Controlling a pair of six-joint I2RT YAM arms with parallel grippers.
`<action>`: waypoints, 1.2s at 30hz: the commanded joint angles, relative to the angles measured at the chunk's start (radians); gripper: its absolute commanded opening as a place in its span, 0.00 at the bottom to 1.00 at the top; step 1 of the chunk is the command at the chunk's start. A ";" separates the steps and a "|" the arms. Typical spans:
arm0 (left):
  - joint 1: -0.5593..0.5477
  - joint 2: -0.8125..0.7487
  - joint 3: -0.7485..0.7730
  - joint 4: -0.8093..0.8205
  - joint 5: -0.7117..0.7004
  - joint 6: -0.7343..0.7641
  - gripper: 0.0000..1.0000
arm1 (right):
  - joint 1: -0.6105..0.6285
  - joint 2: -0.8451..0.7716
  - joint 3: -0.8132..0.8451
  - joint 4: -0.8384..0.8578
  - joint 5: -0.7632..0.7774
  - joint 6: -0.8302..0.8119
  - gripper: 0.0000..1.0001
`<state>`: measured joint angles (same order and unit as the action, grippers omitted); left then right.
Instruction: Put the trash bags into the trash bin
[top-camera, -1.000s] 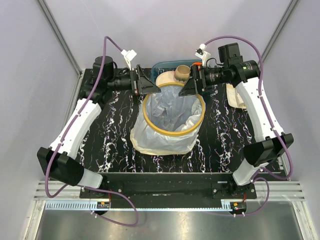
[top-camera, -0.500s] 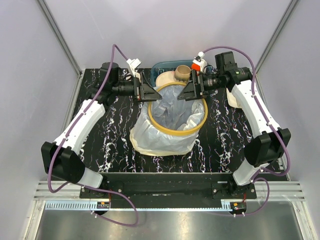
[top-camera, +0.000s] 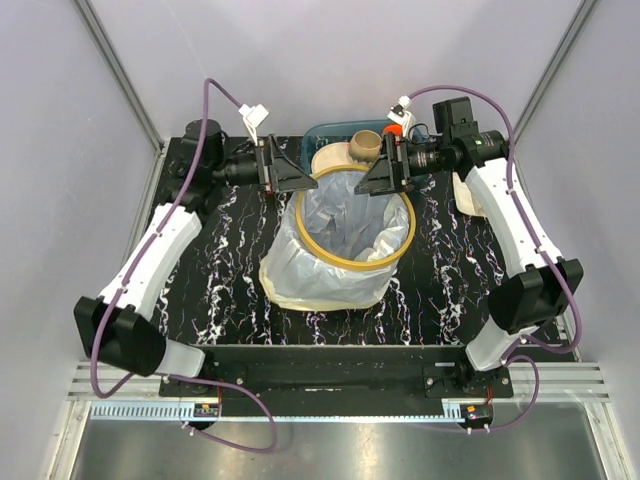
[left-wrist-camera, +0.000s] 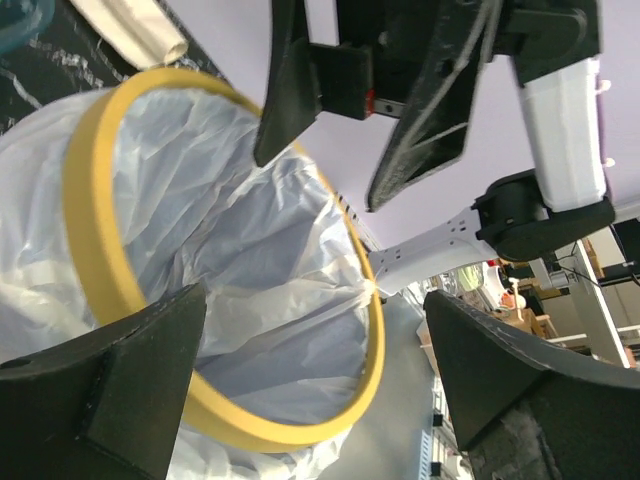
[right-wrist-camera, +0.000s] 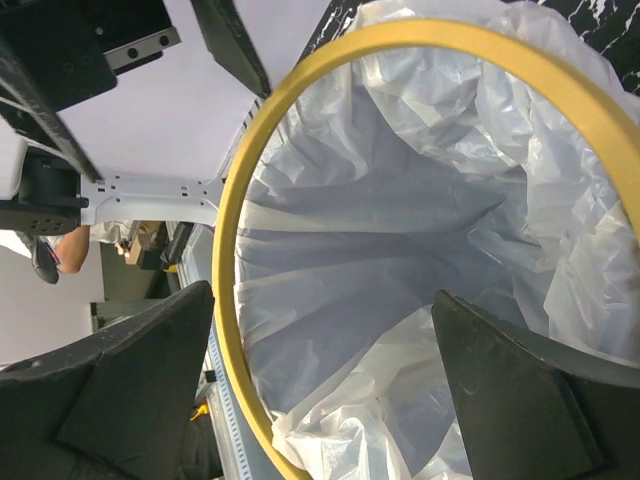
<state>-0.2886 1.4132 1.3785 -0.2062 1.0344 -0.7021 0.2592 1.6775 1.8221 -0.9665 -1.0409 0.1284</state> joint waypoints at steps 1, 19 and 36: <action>0.012 -0.108 0.022 0.119 0.007 -0.046 0.94 | 0.012 -0.010 0.080 0.003 -0.011 0.019 1.00; 0.279 -0.232 -0.217 0.037 -0.137 -0.074 0.79 | 0.302 0.132 0.267 -0.067 0.216 -0.035 0.63; 0.312 -0.229 -0.265 0.012 -0.148 -0.054 0.80 | 0.407 0.245 0.378 -0.043 0.208 -0.009 0.34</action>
<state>0.0166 1.1995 1.1355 -0.2043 0.9066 -0.7570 0.6453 1.9163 2.1460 -1.0328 -0.8272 0.1112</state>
